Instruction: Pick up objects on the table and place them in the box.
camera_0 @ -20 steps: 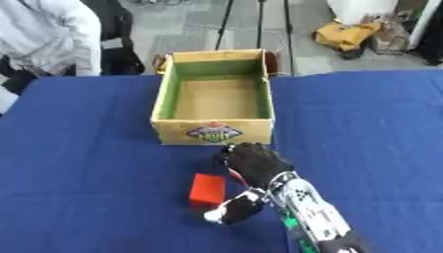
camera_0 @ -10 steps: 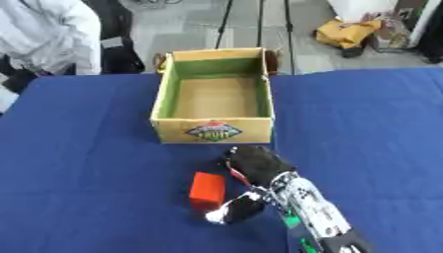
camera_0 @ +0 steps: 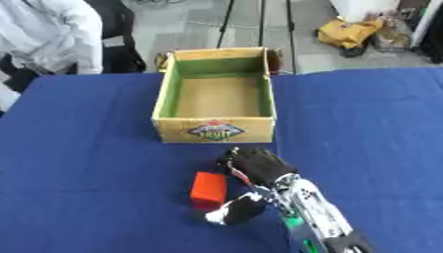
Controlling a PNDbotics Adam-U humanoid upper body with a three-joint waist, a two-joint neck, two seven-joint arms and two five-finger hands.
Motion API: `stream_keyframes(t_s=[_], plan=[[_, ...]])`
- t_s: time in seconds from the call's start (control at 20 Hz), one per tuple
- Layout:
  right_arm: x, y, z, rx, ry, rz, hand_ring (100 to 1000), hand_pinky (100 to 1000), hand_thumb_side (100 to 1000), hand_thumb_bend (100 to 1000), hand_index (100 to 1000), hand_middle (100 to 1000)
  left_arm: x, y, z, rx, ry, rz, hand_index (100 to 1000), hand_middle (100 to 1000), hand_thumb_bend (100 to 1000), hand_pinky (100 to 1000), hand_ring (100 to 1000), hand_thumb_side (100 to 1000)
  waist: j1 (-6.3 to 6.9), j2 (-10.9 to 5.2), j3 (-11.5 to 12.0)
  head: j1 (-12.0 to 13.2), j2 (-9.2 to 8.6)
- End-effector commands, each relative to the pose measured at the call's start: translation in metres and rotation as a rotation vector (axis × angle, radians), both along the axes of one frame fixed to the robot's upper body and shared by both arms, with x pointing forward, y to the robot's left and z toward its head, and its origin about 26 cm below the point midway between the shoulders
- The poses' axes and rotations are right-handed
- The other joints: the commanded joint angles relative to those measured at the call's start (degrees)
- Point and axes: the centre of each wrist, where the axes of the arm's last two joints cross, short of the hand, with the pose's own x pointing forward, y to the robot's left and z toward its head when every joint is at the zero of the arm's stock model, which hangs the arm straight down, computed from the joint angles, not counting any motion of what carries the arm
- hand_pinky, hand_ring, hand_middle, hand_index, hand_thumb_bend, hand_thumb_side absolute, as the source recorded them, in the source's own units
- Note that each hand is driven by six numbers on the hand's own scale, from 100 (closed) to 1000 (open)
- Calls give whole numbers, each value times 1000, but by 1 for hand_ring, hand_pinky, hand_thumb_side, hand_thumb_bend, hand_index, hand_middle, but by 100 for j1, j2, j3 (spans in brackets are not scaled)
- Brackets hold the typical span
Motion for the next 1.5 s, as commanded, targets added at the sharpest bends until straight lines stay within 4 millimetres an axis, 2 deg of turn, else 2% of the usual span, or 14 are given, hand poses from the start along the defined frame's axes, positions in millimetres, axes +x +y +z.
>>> stream_keyframes(t_s=[0.05,0.1,0.55,0.9,1.2,1.5], plan=[[-3,3,9,22,-30,15,415,104,690,622,754,521,-2,0,8,20,-23,-4,935,670,559,460,576,980,4,-83,18,25,-12],[-3,3,8,21,-28,15,414,100,669,622,752,520,-1,0,8,20,-24,-4,935,670,559,460,576,980,4,-79,19,26,-21],[0,2,3,14,5,7,425,100,455,411,711,475,-1,-1,7,20,-23,-5,935,669,559,460,576,978,14,-46,29,30,-50],[-1,1,5,67,1,13,397,100,432,312,655,433,-2,0,7,21,-23,-2,935,670,558,460,576,979,12,-66,38,39,-127],[-3,0,13,118,-13,28,385,100,437,310,644,416,-2,0,8,21,-23,-1,934,669,557,461,575,978,6,-69,10,56,-134],[-8,-1,26,171,13,53,374,100,420,363,645,404,-2,0,7,23,-21,2,935,670,559,461,575,980,18,-75,-13,121,-102]])
